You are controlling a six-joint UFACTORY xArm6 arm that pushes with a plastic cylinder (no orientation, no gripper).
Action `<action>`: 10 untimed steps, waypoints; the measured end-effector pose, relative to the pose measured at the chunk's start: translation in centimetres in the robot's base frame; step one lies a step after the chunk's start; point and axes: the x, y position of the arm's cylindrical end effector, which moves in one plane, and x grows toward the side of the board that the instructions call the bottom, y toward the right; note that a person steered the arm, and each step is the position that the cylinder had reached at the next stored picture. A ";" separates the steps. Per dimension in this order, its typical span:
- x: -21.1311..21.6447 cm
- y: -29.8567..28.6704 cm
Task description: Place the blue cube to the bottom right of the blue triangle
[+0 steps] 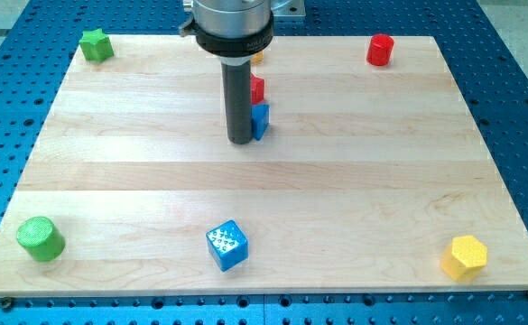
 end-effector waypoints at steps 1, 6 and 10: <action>5.6 -1.3; 19.8 -5.4; 9.6 1.9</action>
